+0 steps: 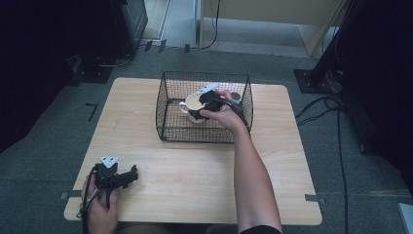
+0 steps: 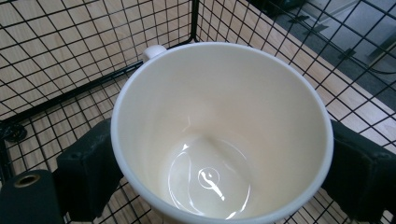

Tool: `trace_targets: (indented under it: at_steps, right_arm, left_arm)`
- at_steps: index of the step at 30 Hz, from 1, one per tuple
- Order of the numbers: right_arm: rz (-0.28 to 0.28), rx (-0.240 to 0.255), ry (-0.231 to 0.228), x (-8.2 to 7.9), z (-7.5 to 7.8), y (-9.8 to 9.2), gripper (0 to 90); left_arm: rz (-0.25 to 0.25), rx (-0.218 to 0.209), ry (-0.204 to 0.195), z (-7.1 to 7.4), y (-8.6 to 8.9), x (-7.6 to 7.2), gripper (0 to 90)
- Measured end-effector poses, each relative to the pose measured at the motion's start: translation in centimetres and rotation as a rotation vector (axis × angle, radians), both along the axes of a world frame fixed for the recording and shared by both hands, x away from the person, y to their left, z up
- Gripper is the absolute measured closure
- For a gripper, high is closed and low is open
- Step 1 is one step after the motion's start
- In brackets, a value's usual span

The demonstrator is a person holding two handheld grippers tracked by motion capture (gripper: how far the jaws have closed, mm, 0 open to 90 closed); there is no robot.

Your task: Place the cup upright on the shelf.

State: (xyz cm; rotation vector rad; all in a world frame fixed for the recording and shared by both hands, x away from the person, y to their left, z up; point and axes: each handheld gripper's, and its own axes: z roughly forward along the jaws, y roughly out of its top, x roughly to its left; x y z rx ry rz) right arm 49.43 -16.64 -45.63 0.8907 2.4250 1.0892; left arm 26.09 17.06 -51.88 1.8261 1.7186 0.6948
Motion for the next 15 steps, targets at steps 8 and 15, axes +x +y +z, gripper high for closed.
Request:
trace_targets:
  at_steps: [8,15]
  right_arm:
    - [-0.045,-0.031,0.034,0.22,-0.19,-0.35,8.5]
    - [-0.069,-0.051,0.046,-0.06,0.21,-0.5,8.3]
  left_arm:
    - [0.0,0.0,0.0,0.0,0.0,0.0,1.9]
    - [0.0,0.0,0.0,0.0,0.0,0.0,1.9]
